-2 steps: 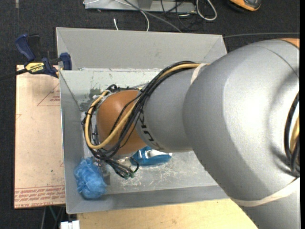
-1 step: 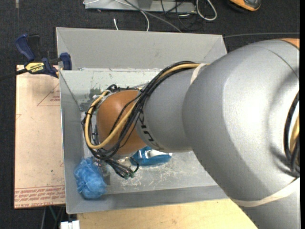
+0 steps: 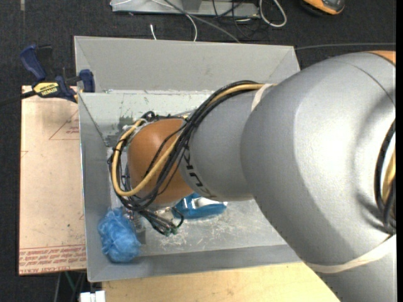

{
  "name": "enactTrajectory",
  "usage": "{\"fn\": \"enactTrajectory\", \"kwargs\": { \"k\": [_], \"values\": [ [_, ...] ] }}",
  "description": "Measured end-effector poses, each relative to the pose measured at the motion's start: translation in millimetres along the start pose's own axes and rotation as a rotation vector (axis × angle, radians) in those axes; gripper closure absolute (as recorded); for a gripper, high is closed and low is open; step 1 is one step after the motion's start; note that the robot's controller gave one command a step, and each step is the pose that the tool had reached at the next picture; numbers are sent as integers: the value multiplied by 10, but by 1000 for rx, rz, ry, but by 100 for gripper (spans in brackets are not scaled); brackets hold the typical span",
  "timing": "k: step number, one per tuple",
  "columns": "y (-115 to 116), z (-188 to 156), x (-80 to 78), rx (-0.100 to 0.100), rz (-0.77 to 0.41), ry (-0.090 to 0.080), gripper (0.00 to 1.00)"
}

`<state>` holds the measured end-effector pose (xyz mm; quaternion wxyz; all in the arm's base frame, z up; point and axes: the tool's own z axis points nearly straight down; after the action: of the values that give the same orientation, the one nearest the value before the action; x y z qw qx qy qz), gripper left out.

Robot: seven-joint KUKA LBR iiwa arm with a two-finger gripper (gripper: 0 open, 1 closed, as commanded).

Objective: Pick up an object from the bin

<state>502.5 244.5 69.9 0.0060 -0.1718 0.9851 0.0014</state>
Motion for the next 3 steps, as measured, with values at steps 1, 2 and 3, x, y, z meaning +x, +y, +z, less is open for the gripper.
{"fn": "enactTrajectory", "kwargs": {
  "k": [1,2,3],
  "values": [
    [0,0,0,0,0,0,100],
    [0,0,0,0,0,0,100],
    [0,0,0,0,0,0,100]
  ]
}}
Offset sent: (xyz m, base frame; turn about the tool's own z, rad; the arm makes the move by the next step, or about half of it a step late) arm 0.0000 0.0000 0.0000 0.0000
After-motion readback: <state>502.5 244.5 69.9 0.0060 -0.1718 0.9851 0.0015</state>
